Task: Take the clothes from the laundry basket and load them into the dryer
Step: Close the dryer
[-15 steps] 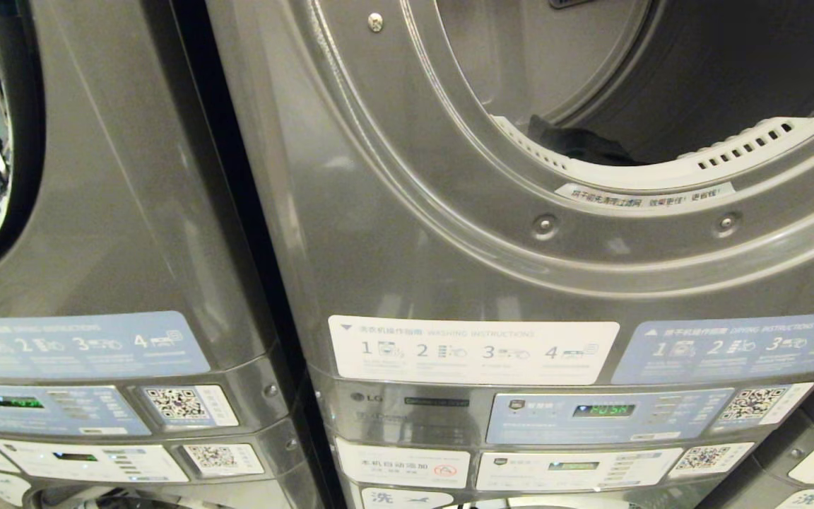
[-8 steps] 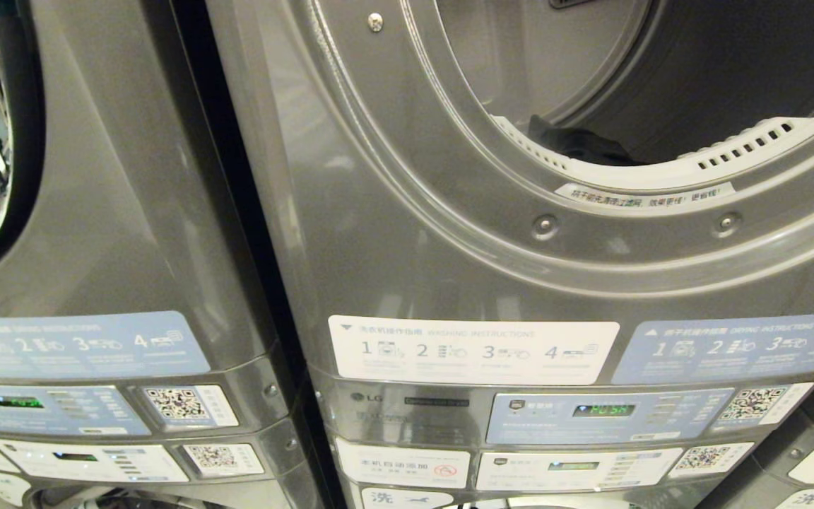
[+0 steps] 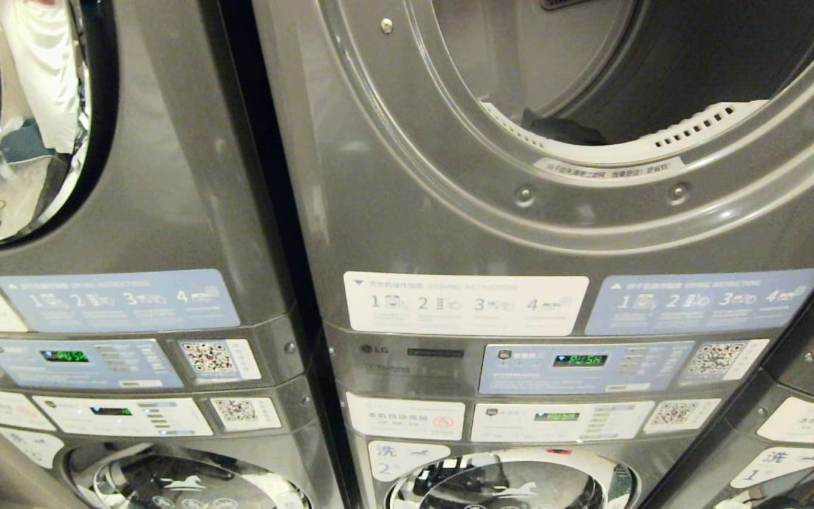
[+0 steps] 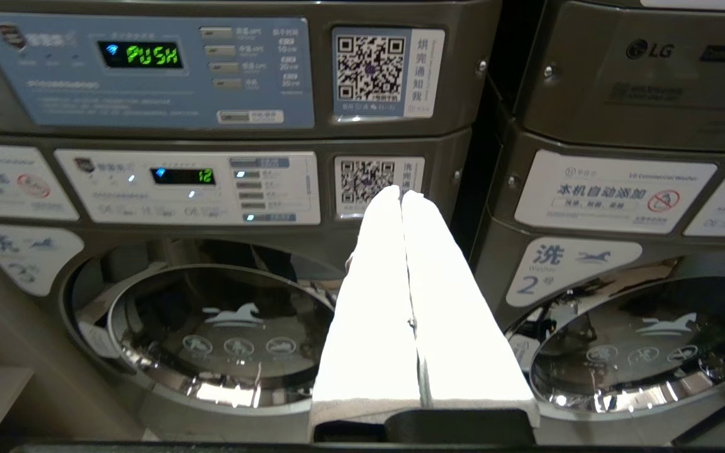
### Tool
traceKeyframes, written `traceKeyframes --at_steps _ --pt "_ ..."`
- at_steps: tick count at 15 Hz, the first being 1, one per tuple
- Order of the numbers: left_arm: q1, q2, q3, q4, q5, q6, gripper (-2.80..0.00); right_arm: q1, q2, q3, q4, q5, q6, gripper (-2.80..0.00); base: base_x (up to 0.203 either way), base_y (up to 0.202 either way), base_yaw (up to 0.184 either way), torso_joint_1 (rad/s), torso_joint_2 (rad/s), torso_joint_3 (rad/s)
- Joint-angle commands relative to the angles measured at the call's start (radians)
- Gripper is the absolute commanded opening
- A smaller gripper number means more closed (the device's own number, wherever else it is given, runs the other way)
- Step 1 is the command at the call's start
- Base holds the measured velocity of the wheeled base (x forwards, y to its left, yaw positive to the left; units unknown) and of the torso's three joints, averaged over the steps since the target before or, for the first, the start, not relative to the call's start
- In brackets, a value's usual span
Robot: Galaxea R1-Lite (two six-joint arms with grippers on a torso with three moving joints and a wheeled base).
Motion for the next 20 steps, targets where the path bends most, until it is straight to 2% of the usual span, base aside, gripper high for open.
traceKeyframes --at_steps 1,11,17,18,20 --pt "0.0 0.0 0.0 0.0 0.0 -0.001 -2.8 0.0 0.0 0.0 0.0 0.001 -0.001 -2.8 -0.191 0.0 -0.001 -0.002 0.0 0.002" --pt "0.0 0.0 0.0 0.0 0.0 0.001 -2.8 0.0 0.0 0.0 -0.002 -0.007 0.021 -2.8 -0.186 0.0 0.001 0.002 0.0 0.002" --pt "0.0 0.0 0.0 -0.002 0.0 0.003 -2.8 0.0 0.0 0.0 -0.002 -0.009 0.025 -2.8 0.0 0.0 0.0 0.005 0.0 0.0" --pt "0.0 0.0 0.0 -0.001 0.0 0.01 -2.8 0.0 0.0 0.0 -0.002 -0.009 0.025 -2.8 0.0 0.0 0.0 0.0 0.0 0.0" --pt "0.0 0.0 -0.001 0.005 -0.008 0.063 -2.8 0.0 0.0 0.0 -0.002 -0.009 0.025 -2.8 0.0 0.0 0.0 0.0 0.0 0.0"
